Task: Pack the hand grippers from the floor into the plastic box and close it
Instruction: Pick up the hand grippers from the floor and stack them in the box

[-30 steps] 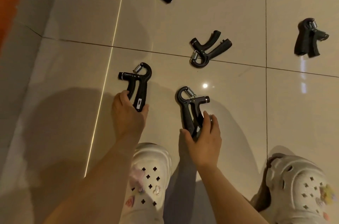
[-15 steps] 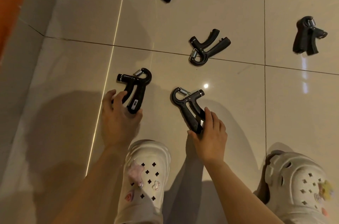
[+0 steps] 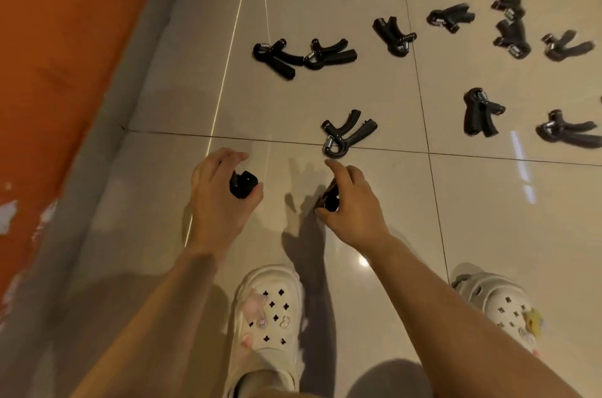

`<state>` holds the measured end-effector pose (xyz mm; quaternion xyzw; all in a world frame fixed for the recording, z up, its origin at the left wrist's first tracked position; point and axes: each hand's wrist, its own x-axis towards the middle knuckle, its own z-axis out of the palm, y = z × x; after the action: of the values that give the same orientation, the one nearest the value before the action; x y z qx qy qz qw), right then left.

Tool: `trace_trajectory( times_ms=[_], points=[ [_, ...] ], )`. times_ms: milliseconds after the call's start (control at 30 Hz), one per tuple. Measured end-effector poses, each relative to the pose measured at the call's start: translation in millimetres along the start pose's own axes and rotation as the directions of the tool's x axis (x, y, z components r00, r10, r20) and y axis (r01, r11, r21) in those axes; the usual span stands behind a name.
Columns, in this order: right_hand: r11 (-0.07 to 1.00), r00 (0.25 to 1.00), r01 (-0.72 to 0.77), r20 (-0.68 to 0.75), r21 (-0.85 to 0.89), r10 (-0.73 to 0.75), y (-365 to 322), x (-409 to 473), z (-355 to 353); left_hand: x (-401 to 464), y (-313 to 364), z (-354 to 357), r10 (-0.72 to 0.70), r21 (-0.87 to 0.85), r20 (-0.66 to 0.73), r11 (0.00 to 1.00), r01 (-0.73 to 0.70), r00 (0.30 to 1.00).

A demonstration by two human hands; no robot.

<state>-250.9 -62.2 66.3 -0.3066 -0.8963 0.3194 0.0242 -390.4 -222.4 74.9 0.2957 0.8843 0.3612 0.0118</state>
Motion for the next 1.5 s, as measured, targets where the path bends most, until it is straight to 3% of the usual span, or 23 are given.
trace_trajectory(
  times_ms=[167,267,467,633,767,1000,1133,1267,1500],
  points=[
    [0.987,0.990,0.133,0.055,-0.093,-0.128,-57,-18,-79,1,47,-65,0.163,0.010,0.006,0.987,-0.163,0.987],
    [0.984,0.988,0.155,-0.012,-0.084,-0.157,-89,-43,-125,-7,91,-108,0.268,0.019,-0.019,0.963,-0.268,0.963],
    [0.942,0.950,0.238,-0.145,-0.236,-0.276,-134,-107,-196,-42,171,-170,0.357,-0.045,-0.008,0.933,-0.357,0.934],
    [0.909,0.944,0.228,-0.149,-0.349,-0.294,-134,-170,-236,-78,218,-192,0.432,-0.089,0.032,0.900,-0.428,0.901],
    [0.888,0.957,0.166,-0.149,-0.429,-0.251,-118,-212,-264,-105,251,-191,0.510,-0.075,0.073,0.860,-0.505,0.857],
    [0.908,0.982,0.004,-0.169,-0.419,-0.083,-75,-274,-315,-133,316,-155,0.584,-0.219,0.142,0.806,-0.550,0.799],
    [0.908,0.972,-0.137,-0.232,-0.396,0.045,-35,-318,-338,-146,361,-124,0.683,-0.277,0.226,0.729,-0.626,0.695],
    [0.895,0.925,-0.279,-0.349,-0.349,0.152,1,-369,-356,-161,419,-106,0.806,-0.325,0.309,0.588,-0.741,0.504],
    [0.846,0.747,-0.507,-0.574,-0.166,0.335,36,-475,-366,-213,510,-77,0.915,-0.441,0.322,0.373,-0.816,0.244]
  ],
)
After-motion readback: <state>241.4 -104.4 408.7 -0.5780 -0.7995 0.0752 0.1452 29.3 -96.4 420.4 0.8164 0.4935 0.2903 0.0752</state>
